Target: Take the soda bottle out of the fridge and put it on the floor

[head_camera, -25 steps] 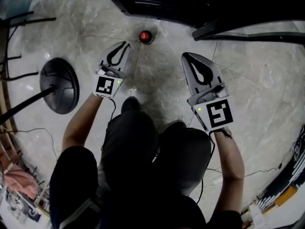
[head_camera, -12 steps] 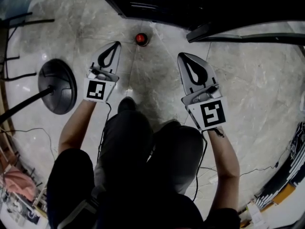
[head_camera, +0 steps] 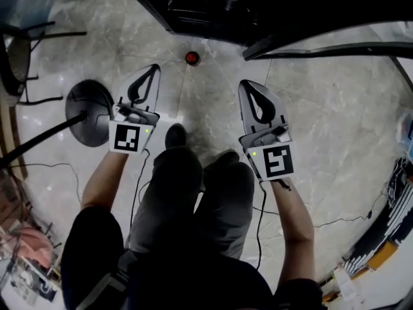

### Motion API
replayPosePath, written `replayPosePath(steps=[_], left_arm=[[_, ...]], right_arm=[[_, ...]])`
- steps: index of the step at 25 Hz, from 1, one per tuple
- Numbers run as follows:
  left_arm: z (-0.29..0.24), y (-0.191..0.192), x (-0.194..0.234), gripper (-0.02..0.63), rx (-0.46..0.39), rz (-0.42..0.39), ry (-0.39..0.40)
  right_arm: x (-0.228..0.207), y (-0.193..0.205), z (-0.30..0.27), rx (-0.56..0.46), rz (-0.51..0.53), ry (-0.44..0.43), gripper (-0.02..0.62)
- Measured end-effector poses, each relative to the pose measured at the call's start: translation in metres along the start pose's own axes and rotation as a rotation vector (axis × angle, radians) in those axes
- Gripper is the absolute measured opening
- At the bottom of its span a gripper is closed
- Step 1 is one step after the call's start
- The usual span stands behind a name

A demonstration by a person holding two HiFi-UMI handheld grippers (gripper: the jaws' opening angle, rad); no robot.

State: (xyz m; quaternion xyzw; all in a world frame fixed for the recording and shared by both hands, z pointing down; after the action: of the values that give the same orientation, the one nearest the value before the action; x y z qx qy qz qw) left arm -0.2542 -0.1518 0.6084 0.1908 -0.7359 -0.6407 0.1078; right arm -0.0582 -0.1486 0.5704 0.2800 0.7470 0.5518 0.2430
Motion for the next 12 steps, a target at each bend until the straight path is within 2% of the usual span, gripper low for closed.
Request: replayPosePath(steps=[9,12], left_arm=[[0.035,-0.166,-0.005,0.023,-0.046,-0.002,-0.037],[0.044,-0.222,-0.012,0.023,-0.058,0.006,-0.030]], right_arm=[[0.012,-0.132,0.067,-0.032,-0.030,0.095,0.018],[0.016,-0.176,0.092,-0.012,-0.050,0.120,0.018]])
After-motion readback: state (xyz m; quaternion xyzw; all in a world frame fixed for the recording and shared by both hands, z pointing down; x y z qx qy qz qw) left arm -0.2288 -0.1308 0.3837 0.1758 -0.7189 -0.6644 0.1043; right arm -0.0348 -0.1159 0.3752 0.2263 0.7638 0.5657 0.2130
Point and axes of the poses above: the fingertips, and each gripper's own axes: z backward along the fingers, x to its left, y out of its underside, the point moved 2 cm from there along z, backward along the fingers, and after that the axes turned 2 degrees about -y, right-handed, at the moved point
